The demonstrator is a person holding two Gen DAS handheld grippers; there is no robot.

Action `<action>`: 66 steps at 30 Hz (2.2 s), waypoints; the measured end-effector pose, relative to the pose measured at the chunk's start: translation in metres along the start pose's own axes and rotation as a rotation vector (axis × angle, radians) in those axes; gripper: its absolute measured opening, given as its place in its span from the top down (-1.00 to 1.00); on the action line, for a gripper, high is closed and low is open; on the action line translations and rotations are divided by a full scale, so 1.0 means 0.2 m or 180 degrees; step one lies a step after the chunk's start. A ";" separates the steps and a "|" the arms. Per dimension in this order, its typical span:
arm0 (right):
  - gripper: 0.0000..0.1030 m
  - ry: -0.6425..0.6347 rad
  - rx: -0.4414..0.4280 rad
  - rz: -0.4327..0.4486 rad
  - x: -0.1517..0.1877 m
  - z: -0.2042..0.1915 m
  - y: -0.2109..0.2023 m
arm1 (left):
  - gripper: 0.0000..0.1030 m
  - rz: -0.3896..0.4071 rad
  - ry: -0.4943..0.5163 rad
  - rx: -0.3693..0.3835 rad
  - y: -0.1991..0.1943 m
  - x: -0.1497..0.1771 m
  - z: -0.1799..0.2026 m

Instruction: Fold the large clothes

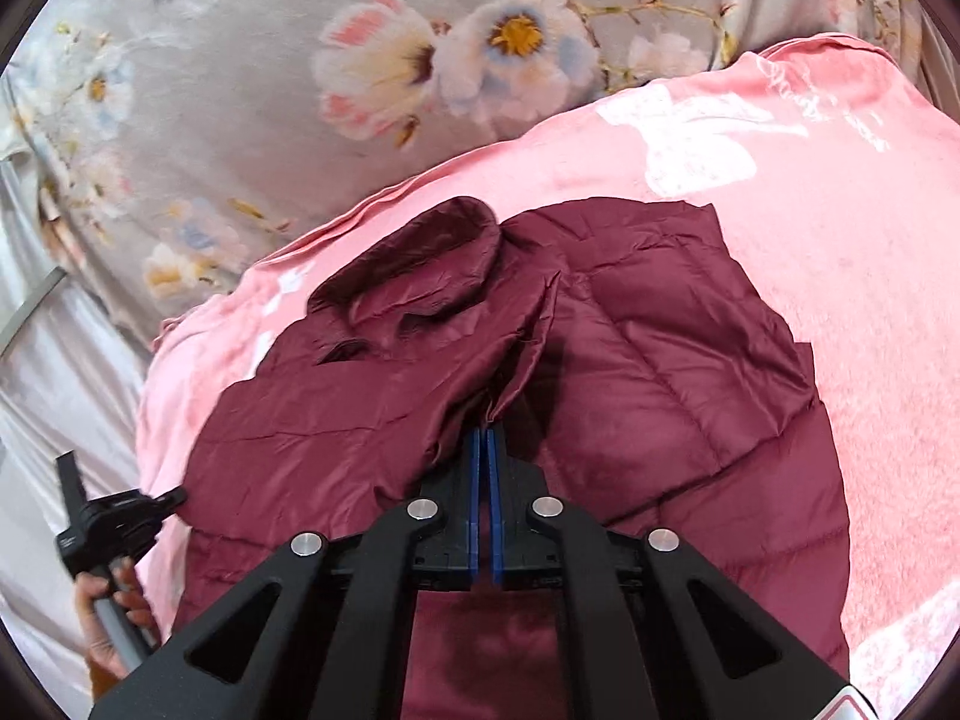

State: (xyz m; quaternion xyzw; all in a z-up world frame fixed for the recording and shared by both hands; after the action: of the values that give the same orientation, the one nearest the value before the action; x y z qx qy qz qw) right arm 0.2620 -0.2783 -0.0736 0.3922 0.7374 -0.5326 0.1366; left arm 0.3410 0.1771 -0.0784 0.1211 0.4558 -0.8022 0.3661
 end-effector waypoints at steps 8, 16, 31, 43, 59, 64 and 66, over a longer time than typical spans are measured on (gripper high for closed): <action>0.10 0.0346 -0.0086 -0.0024 0.03 0.11 -0.03 | 0.97 -0.0093 -0.0035 -0.0047 0.06 0.04 -0.05; -0.04 0.0530 -0.0198 -0.0096 0.05 0.16 0.01 | 0.96 -0.0117 -0.0049 -0.0077 0.08 0.05 -0.07; 0.80 -0.0118 0.0025 0.0312 -0.04 -0.01 -0.16 | 0.99 -0.0019 0.0205 -0.0131 0.02 0.00 0.00; 0.42 -0.0267 0.0127 -0.0153 0.06 0.01 0.02 | 0.98 -0.0067 0.0138 -0.0183 0.07 0.05 -0.05; 0.98 -0.0788 0.0573 -0.0156 0.01 -0.06 0.23 | 0.98 -0.0085 0.0244 -0.0200 0.09 0.09 -0.05; 1.00 -0.0723 0.0557 -0.0256 0.05 -0.03 0.32 | 0.97 -0.0094 0.0252 -0.0164 0.11 0.09 -0.07; 1.00 -0.0709 0.0540 -0.0276 0.05 -0.02 0.32 | 0.97 -0.0086 0.0255 -0.0149 0.11 0.09 -0.08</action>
State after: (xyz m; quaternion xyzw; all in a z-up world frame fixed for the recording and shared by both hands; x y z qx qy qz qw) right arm 0.3027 -0.2614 -0.1223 0.3086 0.6863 -0.6386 0.1608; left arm 0.3408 0.1748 -0.1115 0.1385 0.4903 -0.7907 0.3394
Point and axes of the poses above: each gripper's, at about its wrist camera, not at the fingertips, and y roughly the way its jaws point, z to its right, x to its underside, the point moved 2 cm from there along y, roughly the way its jaws point, and after that the axes turned 8 degrees about x, right-handed, at the moved point
